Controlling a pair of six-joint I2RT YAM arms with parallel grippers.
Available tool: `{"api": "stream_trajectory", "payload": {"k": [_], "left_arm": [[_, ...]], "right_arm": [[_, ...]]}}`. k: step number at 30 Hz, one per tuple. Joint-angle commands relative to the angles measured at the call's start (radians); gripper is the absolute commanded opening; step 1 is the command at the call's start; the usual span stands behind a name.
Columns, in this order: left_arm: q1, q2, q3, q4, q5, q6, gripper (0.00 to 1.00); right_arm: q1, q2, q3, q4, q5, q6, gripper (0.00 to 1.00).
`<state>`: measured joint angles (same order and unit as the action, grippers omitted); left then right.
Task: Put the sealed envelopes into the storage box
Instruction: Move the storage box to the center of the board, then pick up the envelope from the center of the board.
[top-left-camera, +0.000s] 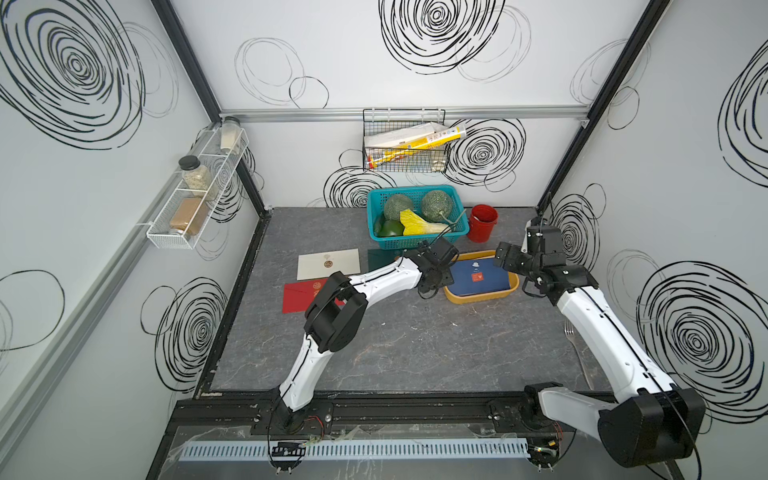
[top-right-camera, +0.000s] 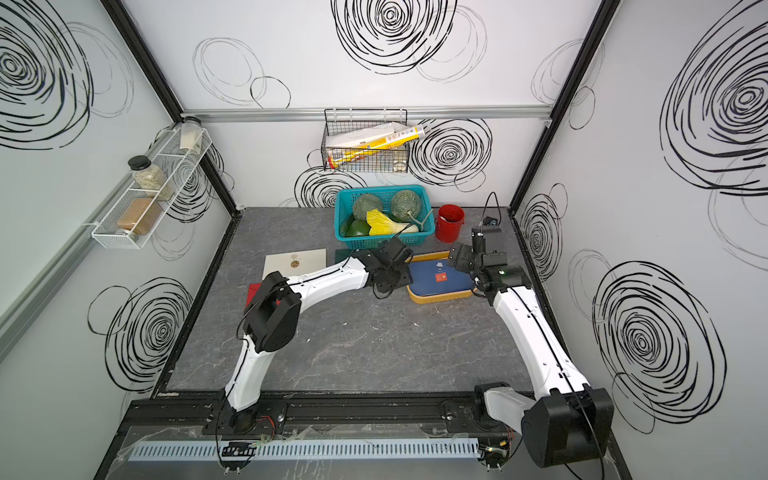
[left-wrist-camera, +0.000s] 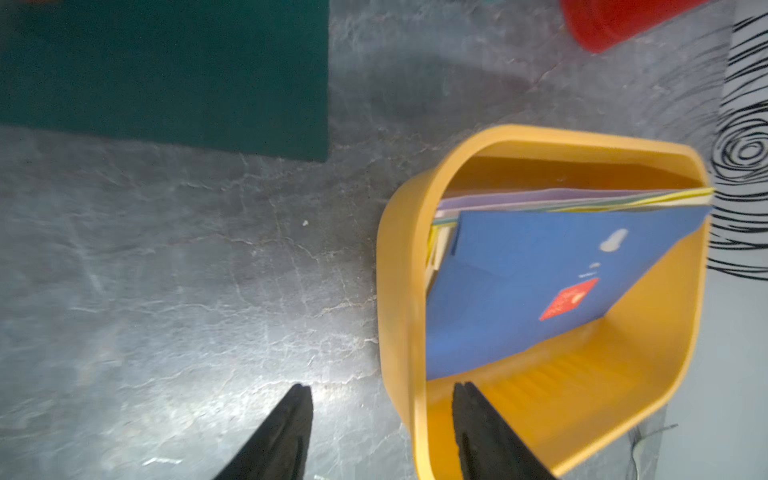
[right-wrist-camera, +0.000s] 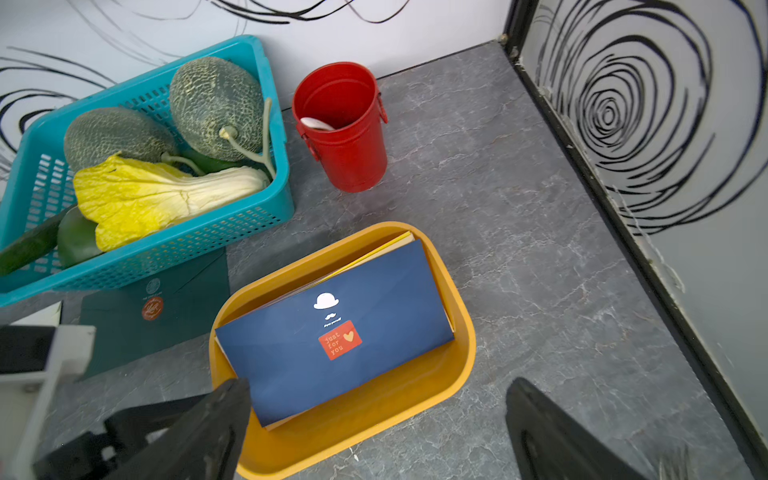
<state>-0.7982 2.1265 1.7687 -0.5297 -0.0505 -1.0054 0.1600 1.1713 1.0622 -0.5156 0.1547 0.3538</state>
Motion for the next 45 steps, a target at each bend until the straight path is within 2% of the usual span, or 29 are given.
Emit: {"api": "stream_trajectory", "payload": {"k": [1, 5, 8, 11, 18, 24, 34, 41, 45], "left_arm": [[0.074, -0.172, -0.033, -0.005, -0.039, 0.114, 0.64], [0.188, -0.264, -0.188, 0.020, -0.077, 0.238, 0.71], [0.241, -0.224, -0.221, -0.020, -0.116, 0.325, 0.82], [0.246, -0.156, -0.220, -0.025, -0.174, 0.394, 0.85], [0.257, -0.077, -0.212, 0.035, -0.226, 0.440, 0.92], [0.275, -0.022, -0.191, 0.056, -0.245, 0.432, 0.92], [0.294, 0.093, -0.110, 0.076, -0.190, 0.480, 0.91], [0.297, 0.143, -0.097, 0.051, -0.144, 0.524, 0.89], [0.285, 0.171, -0.096, -0.013, -0.197, 0.534, 0.88]], "right_arm": [[-0.002, -0.014, -0.011, 0.036, -0.100, -0.069, 1.00], [0.009, -0.013, -0.013, 0.055, -0.170, -0.081, 1.00], [0.051, -0.008, -0.010, 0.066, -0.167, -0.075, 1.00], [0.114, 0.010, 0.020, 0.062, -0.134, -0.069, 1.00], [0.182, 0.044, 0.051, 0.066, -0.134, -0.047, 1.00], [0.205, 0.050, 0.025, 0.080, -0.142, -0.038, 1.00], [0.230, 0.042, 0.046, 0.060, -0.165, -0.044, 1.00], [0.297, 0.034, 0.030, 0.055, -0.171, -0.043, 1.00], [0.327, 0.030, 0.016, 0.048, -0.154, -0.037, 1.00]]}}
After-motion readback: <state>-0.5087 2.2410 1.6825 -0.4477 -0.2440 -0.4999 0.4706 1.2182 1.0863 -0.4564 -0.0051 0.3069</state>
